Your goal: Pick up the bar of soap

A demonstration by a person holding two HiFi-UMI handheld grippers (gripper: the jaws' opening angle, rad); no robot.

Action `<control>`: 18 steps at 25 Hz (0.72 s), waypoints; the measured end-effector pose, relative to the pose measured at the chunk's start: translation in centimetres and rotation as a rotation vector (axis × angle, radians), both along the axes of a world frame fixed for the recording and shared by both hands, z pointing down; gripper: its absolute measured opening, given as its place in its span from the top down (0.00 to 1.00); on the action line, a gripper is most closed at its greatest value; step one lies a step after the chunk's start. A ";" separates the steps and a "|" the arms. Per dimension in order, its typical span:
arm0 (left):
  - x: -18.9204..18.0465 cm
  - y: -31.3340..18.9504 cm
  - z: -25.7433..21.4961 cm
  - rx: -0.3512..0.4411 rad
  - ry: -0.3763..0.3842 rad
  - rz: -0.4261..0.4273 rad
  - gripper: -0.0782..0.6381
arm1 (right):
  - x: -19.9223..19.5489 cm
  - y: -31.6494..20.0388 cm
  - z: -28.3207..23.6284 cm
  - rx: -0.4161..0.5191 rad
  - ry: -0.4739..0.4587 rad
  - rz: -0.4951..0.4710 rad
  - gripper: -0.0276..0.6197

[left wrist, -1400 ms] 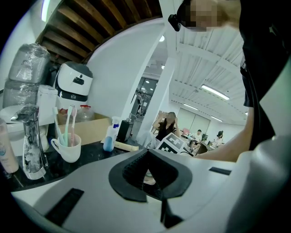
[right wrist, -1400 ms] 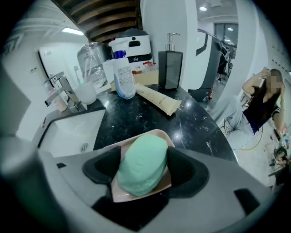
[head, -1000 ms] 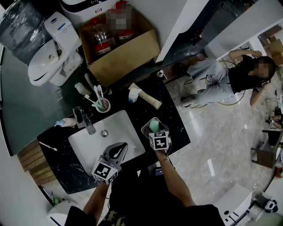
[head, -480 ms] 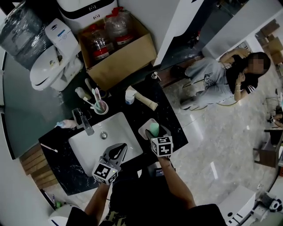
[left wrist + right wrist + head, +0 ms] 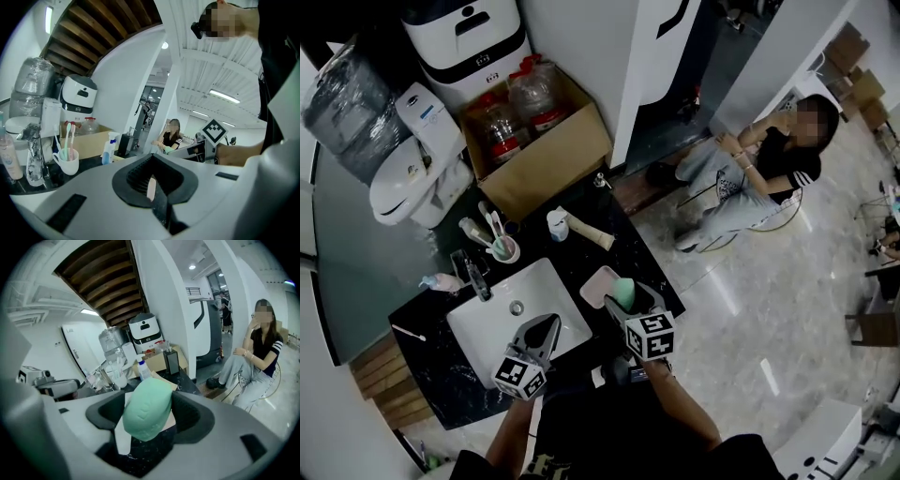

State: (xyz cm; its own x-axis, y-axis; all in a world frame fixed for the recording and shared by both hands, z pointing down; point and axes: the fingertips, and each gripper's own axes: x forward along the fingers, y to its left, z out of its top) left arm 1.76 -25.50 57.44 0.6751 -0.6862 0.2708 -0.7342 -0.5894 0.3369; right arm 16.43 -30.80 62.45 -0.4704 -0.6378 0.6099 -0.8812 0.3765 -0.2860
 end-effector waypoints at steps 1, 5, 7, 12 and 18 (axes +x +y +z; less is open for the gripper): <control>0.3 0.1 -0.4 0.008 0.003 -0.003 0.88 | 0.4 0.2 -0.9 0.016 -0.013 0.002 0.46; 1.9 0.7 -2.3 0.048 0.009 0.018 0.88 | 1.7 1.2 -4.0 0.061 -0.059 0.006 0.46; 2.7 1.2 -3.0 0.064 0.021 0.022 0.88 | 2.6 2.1 -5.2 0.073 -0.064 0.002 0.46; 3.2 1.7 -4.7 0.121 0.012 -0.004 0.88 | 3.8 3.3 -7.1 0.112 -0.107 -0.010 0.47; 2.9 2.8 -5.6 0.156 0.016 -0.039 0.88 | 3.9 4.1 -8.5 0.136 -0.130 -0.060 0.47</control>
